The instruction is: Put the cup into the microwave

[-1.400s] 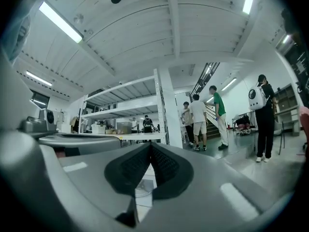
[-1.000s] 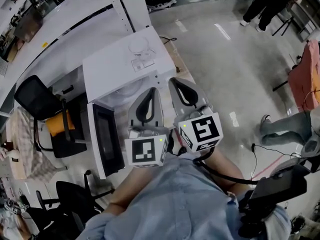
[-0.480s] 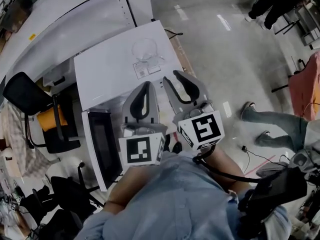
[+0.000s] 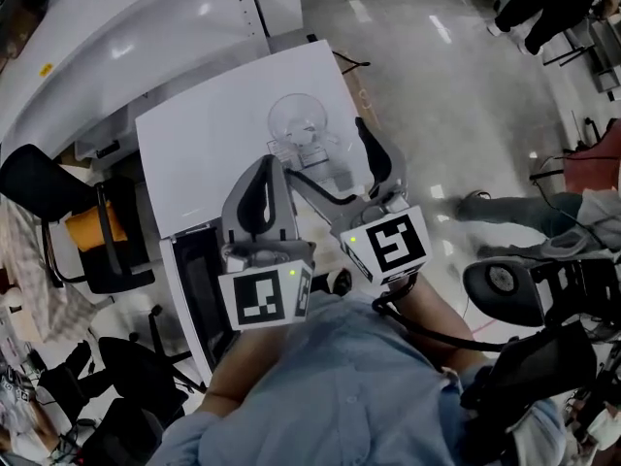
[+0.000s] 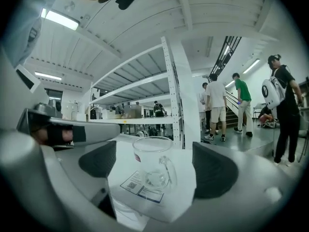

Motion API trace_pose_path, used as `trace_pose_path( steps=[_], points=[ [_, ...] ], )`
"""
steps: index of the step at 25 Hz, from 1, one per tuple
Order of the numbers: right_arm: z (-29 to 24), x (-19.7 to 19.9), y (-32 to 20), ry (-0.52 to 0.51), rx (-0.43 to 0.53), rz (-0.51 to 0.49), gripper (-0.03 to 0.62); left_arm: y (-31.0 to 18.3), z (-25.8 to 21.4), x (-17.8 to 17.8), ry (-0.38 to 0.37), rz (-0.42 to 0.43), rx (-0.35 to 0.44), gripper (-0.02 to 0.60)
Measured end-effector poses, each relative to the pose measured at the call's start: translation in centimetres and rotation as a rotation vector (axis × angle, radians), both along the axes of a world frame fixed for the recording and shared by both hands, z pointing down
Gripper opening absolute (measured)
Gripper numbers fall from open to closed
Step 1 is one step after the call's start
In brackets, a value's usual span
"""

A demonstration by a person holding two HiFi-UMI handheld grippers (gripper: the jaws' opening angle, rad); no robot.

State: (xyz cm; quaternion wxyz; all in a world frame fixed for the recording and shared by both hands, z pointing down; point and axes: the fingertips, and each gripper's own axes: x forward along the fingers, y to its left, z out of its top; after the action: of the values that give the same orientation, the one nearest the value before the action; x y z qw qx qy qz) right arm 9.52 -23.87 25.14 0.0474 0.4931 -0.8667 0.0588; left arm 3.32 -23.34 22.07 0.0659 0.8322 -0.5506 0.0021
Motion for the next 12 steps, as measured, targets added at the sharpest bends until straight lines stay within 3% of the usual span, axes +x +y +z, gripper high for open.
trace_pose_path(
  steps=[5, 12],
  points=[
    [1.7, -1.6, -2.9, 0.039, -0.058, -0.043, 0.512, -2.3, 0.4, -1.8, 0.012, -0.035, -0.022, 0.006],
    [3.6, -2.9, -5.5, 0.089, -0.106, -0.072, 0.515, -4.0, 1.9, -2.7, 0.044, -0.044, -0.070, 0.006]
  ],
)
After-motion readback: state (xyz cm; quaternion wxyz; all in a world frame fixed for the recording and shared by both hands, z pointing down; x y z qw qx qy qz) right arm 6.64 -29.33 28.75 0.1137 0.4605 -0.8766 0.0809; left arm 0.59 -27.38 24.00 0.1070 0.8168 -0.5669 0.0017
